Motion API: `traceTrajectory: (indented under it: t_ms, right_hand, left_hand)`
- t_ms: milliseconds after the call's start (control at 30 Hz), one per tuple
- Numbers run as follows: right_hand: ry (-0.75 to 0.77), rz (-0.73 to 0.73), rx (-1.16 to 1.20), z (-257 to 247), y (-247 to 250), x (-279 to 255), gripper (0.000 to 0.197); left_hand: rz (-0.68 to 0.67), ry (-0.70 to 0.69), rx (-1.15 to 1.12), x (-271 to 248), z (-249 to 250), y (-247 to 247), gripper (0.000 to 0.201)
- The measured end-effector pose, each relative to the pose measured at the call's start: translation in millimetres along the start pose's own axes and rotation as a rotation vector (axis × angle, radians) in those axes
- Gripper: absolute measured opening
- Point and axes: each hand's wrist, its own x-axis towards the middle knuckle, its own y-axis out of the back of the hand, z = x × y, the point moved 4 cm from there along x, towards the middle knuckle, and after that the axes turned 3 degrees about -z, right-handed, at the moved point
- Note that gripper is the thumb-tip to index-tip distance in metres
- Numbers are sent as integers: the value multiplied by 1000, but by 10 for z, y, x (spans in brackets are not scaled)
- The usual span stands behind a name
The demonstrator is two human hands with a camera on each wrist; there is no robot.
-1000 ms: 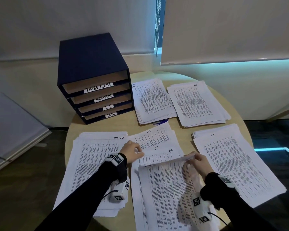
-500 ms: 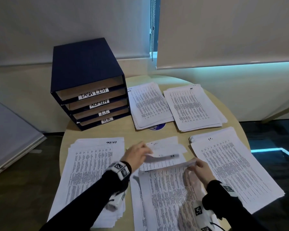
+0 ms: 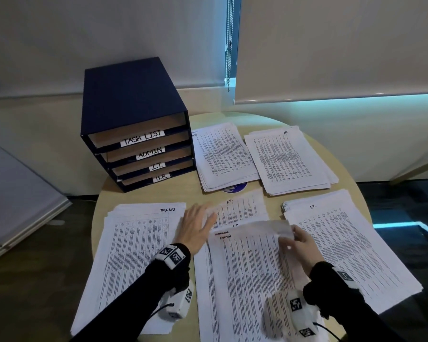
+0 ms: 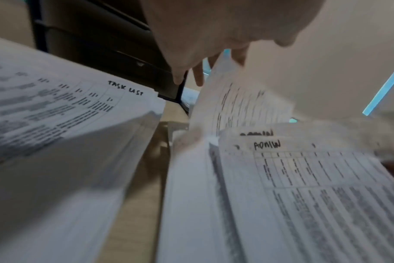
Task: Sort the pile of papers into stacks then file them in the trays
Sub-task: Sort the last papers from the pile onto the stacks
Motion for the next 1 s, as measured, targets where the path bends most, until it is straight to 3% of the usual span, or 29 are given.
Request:
traceTrajectory:
  t_ms: [100,200,267,400,433,533,767,867,1000]
  right_hand:
    - [69,41,190,-370,34,-8,13]
    - [213,-1,380,-953,-10,-112,25]
    - [326,-19,461,-1332,-41,-239,29]
    - [473,-8,517,-1713,-128,-437,20]
    - [495,-3,492,-1721,-178,-457,18]
    - [494,3,359,-1537,-385,-411,18]
    - [164,49,154,-797,-725,233,38]
    - [116,139,40,-707,-752,439,19]
    - [161,169,76,-895,-700,603,7]
  left_hand:
    - [5,75,-460,-17,189,202,79]
    - [-38,61,-693,5,509,393,81]
    - [106,-7,-686,89,657,586,85]
    - [468,-217,-615,72,903,773,31]
    - [502,-266,-605,38,914,717,24]
    - [476,-325,-495,-50,803,407,26]
    - [340,15,-322,131,343,51,28]
    - [236,239,-260,236,137,-20,37]
    - [180,338,-220,353,-23,-53,34]
